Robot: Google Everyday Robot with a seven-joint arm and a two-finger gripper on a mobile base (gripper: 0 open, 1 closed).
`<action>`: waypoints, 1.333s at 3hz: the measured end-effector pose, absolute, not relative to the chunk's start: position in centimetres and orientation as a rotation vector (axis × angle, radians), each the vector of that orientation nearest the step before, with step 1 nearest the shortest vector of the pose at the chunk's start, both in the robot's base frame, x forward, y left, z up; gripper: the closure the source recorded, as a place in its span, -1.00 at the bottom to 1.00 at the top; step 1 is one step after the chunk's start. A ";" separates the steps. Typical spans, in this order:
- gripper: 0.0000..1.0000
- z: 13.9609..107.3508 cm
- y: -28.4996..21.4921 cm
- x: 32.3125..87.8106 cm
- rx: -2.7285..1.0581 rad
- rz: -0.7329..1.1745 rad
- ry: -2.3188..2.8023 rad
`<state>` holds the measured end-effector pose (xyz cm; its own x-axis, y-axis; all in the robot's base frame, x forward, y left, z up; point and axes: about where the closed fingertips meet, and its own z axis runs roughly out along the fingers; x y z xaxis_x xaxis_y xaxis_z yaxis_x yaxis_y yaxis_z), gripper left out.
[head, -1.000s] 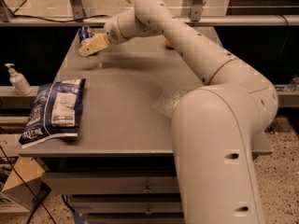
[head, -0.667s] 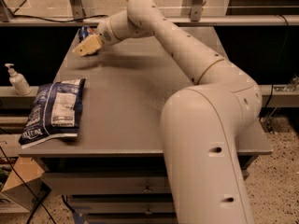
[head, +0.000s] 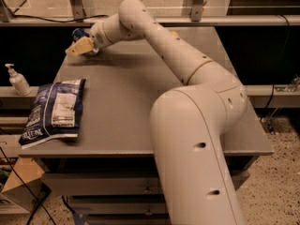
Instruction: Move pepsi can near blue chip bag
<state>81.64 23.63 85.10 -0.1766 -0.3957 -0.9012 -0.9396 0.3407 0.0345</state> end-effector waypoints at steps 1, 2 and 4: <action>-0.12 84.8 23.2 82.4 -1.122 0.798 1.767; 0.36 86.4 21.3 82.2 -1.100 0.813 1.736; 1.00 97.3 15.3 77.4 -1.321 0.672 1.519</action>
Offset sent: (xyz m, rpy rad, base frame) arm 0.0008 -0.0573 0.0361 0.0955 -0.0275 -0.0466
